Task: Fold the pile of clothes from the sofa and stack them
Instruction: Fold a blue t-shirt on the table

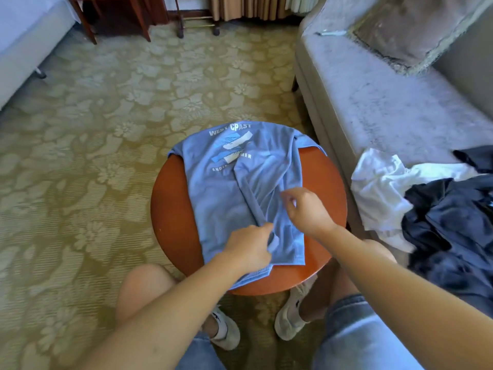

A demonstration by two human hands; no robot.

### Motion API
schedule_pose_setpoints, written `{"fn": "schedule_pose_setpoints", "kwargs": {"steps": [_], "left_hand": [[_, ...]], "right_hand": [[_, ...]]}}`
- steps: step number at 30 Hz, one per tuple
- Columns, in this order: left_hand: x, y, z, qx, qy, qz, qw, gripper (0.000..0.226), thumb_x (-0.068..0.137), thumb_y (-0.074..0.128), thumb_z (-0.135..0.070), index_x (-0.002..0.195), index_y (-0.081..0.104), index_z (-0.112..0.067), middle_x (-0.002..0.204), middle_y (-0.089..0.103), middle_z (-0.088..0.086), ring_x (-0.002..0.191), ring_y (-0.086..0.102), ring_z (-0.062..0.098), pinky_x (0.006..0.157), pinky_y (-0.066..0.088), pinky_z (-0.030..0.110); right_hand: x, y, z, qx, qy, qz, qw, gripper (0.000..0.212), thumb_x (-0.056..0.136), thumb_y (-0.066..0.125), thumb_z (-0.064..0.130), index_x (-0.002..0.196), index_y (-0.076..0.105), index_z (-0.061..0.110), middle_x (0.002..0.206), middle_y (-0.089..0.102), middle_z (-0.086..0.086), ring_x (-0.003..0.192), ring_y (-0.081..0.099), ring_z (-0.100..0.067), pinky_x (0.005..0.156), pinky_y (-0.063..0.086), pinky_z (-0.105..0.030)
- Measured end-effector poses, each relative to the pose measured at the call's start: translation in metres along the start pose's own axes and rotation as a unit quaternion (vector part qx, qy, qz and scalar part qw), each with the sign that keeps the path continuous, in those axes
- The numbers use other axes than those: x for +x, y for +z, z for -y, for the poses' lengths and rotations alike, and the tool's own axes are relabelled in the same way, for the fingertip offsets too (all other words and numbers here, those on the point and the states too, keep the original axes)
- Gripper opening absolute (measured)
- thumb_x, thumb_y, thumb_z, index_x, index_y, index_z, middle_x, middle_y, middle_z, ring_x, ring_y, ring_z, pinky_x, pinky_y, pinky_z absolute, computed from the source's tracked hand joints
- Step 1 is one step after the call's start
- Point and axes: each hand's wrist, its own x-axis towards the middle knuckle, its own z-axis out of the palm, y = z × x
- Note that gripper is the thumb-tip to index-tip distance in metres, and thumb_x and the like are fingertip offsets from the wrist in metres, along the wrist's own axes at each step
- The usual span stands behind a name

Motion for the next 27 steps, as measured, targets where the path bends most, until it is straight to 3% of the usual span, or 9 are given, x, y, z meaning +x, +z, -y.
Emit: {"fn": "schedule_pose_setpoints", "kwargs": {"steps": [4, 7, 10, 12, 14, 16, 20, 22, 27], "left_hand": [[-0.010, -0.014, 0.019, -0.201, -0.080, -0.123, 0.969, 0.044, 0.085, 0.055, -0.009, 0.128, 0.057, -0.019, 0.092, 0.064, 0.002, 0.100, 0.062, 0.027, 0.081, 0.045, 0.026], [-0.024, -0.038, 0.053, -0.286, -0.158, -0.240, 0.914, 0.040, 0.085, 0.054, -0.004, 0.124, 0.064, -0.010, 0.098, 0.066, 0.009, 0.099, 0.062, 0.026, 0.083, 0.042, 0.023], [-0.043, -0.049, 0.094, -0.376, -0.236, -0.310, 0.840, 0.046, 0.075, 0.049, -0.014, 0.117, 0.068, -0.009, 0.110, 0.068, 0.015, 0.102, 0.063, 0.032, 0.095, 0.051, 0.041], [-0.050, -0.038, 0.122, -0.408, -0.271, -0.306, 0.816, 0.047, 0.073, 0.048, -0.016, 0.115, 0.069, -0.013, 0.113, 0.067, 0.012, 0.103, 0.064, 0.031, 0.093, 0.053, 0.048], [-0.052, -0.018, 0.141, -0.410, -0.282, -0.300, 0.813, 0.039, 0.073, 0.047, -0.020, 0.101, 0.074, -0.021, 0.105, 0.071, 0.005, 0.099, 0.067, 0.027, 0.090, 0.055, 0.048], [-0.066, -0.017, 0.119, -0.412, -0.274, -0.310, 0.812, 0.029, 0.077, 0.048, -0.021, 0.089, 0.074, -0.025, 0.093, 0.073, 0.001, 0.092, 0.068, 0.027, 0.086, 0.056, 0.047], [-0.071, -0.020, 0.082, -0.401, -0.217, -0.330, 0.827, 0.020, 0.092, 0.051, -0.008, 0.098, 0.069, -0.014, 0.090, 0.064, 0.000, 0.088, 0.058, 0.019, 0.078, 0.043, 0.029], [-0.066, -0.020, 0.078, -0.390, -0.193, -0.328, 0.839, 0.018, 0.093, 0.052, -0.009, 0.091, 0.068, -0.014, 0.087, 0.065, 0.000, 0.085, 0.058, 0.018, 0.077, 0.043, 0.031], [-0.064, -0.025, 0.078, -0.381, -0.186, -0.325, 0.845, 0.018, 0.093, 0.054, -0.011, 0.100, 0.071, -0.012, 0.089, 0.066, -0.005, 0.091, 0.061, 0.016, 0.077, 0.042, 0.027]], "right_hand": [[-0.054, -0.001, -0.004, -0.019, -0.011, 0.143, 0.989, 0.032, 0.097, 0.054, 0.023, 0.122, 0.061, 0.004, 0.118, 0.066, -0.013, 0.109, 0.060, -0.033, 0.093, 0.046, -0.040], [-0.057, -0.010, -0.008, -0.049, 0.019, 0.179, 0.982, 0.050, 0.099, 0.051, 0.030, 0.145, 0.041, 0.012, 0.146, 0.047, -0.006, 0.130, 0.047, -0.026, 0.106, 0.034, -0.033], [-0.054, -0.018, -0.014, -0.054, 0.042, 0.170, 0.983, 0.062, 0.096, 0.056, 0.033, 0.150, 0.031, 0.013, 0.153, 0.036, -0.004, 0.137, 0.039, -0.024, 0.108, 0.030, -0.029], [-0.061, -0.018, -0.016, -0.042, 0.039, 0.165, 0.985, 0.071, 0.090, 0.064, 0.039, 0.149, 0.034, 0.011, 0.155, 0.033, -0.002, 0.139, 0.035, -0.022, 0.110, 0.028, -0.028], [-0.071, -0.013, -0.019, -0.078, 0.023, 0.150, 0.985, 0.073, 0.085, 0.068, 0.045, 0.145, 0.042, 0.012, 0.154, 0.034, -0.002, 0.140, 0.033, -0.022, 0.112, 0.028, -0.030], [-0.078, -0.006, -0.024, -0.129, 0.007, 0.100, 0.987, 0.057, 0.088, 0.064, 0.044, 0.137, 0.054, 0.016, 0.148, 0.042, -0.002, 0.134, 0.040, -0.024, 0.109, 0.035, -0.033], [-0.085, 0.002, -0.014, -0.134, -0.019, 0.024, 0.991, 0.045, 0.087, 0.064, 0.047, 0.123, 0.063, 0.020, 0.129, 0.049, -0.002, 0.117, 0.047, -0.024, 0.089, 0.047, -0.036], [-0.085, 0.009, -0.006, -0.168, -0.040, 0.033, 0.984, 0.042, 0.088, 0.061, 0.048, 0.119, 0.064, 0.020, 0.121, 0.051, -0.002, 0.110, 0.049, -0.023, 0.081, 0.047, -0.035], [-0.080, 0.012, -0.001, -0.190, -0.008, 0.055, 0.980, 0.027, 0.093, 0.046, 0.026, 0.107, 0.067, 0.015, 0.103, 0.056, -0.002, 0.101, 0.052, -0.024, 0.078, 0.045, -0.031]]}}
